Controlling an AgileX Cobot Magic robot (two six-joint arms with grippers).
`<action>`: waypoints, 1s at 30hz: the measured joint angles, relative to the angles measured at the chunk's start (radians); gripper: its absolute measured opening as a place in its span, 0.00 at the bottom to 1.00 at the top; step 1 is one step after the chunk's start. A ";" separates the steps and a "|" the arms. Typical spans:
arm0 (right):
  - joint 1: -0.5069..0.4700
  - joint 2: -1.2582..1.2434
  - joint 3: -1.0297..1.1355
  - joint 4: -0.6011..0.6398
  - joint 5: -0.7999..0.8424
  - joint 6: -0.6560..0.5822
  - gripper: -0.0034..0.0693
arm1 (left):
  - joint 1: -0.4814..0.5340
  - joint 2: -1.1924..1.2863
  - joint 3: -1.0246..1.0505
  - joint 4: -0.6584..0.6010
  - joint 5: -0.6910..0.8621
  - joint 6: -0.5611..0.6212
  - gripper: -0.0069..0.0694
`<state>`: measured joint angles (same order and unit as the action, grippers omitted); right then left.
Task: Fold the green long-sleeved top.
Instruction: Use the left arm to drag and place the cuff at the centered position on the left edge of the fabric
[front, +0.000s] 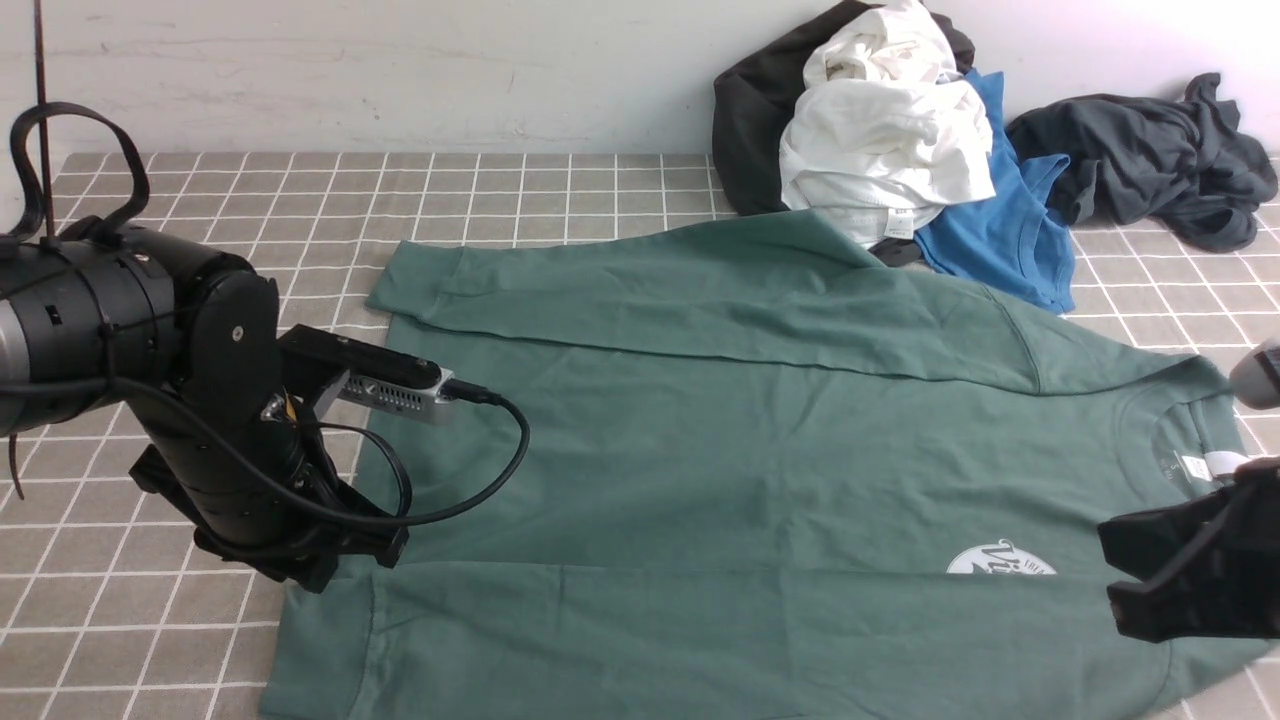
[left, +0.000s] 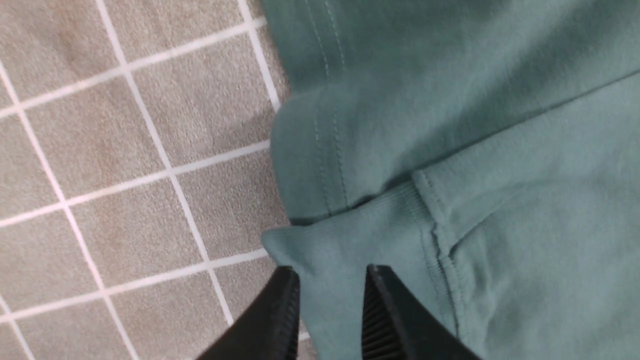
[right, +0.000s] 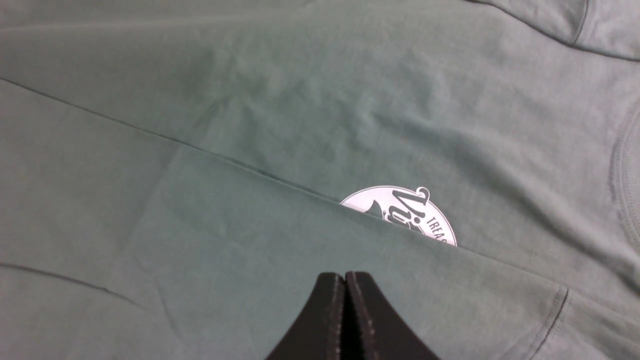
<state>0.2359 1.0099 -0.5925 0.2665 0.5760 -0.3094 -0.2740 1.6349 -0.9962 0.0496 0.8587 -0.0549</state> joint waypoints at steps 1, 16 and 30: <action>0.000 0.000 0.000 0.003 0.000 0.000 0.03 | 0.000 0.000 0.000 0.003 -0.001 -0.001 0.32; 0.000 0.000 0.000 0.016 0.017 0.000 0.03 | 0.050 0.125 0.000 -0.035 0.023 0.027 0.51; 0.000 0.000 0.000 0.019 0.017 0.000 0.03 | 0.050 0.042 0.001 -0.070 0.085 0.044 0.08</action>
<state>0.2359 1.0099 -0.5925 0.2859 0.5927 -0.3094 -0.2235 1.6772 -0.9952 -0.0201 0.9436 -0.0111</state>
